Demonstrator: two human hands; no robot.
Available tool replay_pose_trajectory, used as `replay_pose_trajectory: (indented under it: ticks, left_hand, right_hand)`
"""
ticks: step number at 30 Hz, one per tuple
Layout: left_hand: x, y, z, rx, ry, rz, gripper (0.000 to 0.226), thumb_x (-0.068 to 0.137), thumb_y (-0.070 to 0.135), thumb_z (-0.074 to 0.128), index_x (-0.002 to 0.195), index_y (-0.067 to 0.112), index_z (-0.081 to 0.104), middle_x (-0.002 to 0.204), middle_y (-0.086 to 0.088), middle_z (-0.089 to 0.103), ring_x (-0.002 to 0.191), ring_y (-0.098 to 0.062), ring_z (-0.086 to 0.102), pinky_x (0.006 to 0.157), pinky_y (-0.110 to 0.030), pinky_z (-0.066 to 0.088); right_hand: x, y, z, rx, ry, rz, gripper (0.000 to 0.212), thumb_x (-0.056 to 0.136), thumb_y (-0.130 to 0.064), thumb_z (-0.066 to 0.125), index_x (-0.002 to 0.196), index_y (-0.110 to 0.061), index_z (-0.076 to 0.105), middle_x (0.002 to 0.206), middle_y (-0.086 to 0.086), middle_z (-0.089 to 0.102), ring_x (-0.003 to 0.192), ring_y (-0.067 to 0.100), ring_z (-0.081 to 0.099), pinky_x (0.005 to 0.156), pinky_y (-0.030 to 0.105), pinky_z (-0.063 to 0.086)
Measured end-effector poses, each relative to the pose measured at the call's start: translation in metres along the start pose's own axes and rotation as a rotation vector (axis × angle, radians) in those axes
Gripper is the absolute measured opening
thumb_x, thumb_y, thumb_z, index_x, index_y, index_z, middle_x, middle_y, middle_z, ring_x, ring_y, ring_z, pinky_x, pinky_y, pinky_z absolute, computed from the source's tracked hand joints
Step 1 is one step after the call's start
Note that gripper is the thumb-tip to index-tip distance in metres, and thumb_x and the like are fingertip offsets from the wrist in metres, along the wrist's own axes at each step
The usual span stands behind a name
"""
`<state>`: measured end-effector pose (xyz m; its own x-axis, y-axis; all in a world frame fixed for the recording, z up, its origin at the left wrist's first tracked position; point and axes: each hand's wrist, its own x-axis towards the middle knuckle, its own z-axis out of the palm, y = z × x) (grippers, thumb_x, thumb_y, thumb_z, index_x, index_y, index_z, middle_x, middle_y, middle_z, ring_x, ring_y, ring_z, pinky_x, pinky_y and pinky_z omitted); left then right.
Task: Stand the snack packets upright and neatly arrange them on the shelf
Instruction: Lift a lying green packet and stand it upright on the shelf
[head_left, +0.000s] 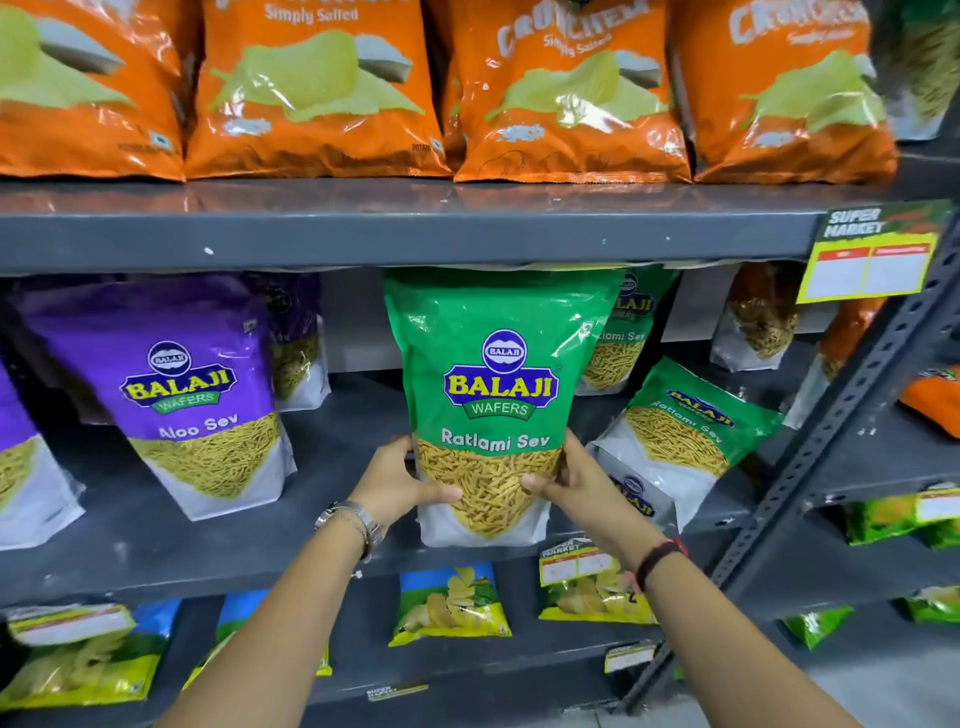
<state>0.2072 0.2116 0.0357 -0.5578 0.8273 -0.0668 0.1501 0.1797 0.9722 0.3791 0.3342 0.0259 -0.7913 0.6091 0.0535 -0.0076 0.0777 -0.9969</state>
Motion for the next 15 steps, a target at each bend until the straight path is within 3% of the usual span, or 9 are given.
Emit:
replay_pose_trajectory:
  ticks: [2,4,10,15]
  left_hand:
    - [0.017,-0.003,-0.003,0.061,0.089,0.001,0.05,0.046,0.014,0.086,0.075,0.037,0.053,0.116,-0.013,0.058,0.111,-0.028,0.053,0.099,-0.048,0.045]
    - [0.031,-0.006,-0.005,0.058,0.146,0.0,0.051,0.034,0.029,0.084,0.074,0.038,0.053,0.117,-0.015,0.058,0.111,-0.029,0.054,0.099,-0.051,0.045]
    - [0.086,-0.022,-0.007,0.113,0.197,0.002,0.048,0.05,0.007,0.084,0.077,0.03,0.052,0.113,-0.019,0.058,0.106,-0.032,0.056,0.095,-0.052,0.048]
    - [0.102,-0.043,-0.006,0.15,0.138,-0.062,0.066,0.039,0.022,0.078,0.098,0.021,0.049,0.11,-0.011,0.061,0.105,-0.029,0.058,0.094,-0.047,0.049]
  right_hand:
    - [0.023,0.001,0.001,-0.068,0.01,-0.012,0.055,0.081,0.004,0.058,0.121,-0.026,0.035,0.123,0.0,0.051,0.115,0.013,0.048,0.099,0.03,0.042]
    - [0.044,0.004,0.001,-0.119,0.03,-0.027,0.054,0.08,0.003,0.058,0.119,-0.026,0.035,0.124,0.003,0.05,0.118,0.016,0.046,0.103,0.036,0.039]
    - [0.098,0.019,-0.004,-0.174,0.067,0.013,0.057,0.079,0.005,0.059,0.127,-0.014,0.036,0.117,0.003,0.053,0.113,0.02,0.049,0.096,0.034,0.043]
    - [0.109,0.044,-0.008,-0.222,0.094,0.05,0.059,0.076,-0.001,0.065,0.128,-0.008,0.036,0.116,0.006,0.054,0.111,0.022,0.052,0.096,0.035,0.045]
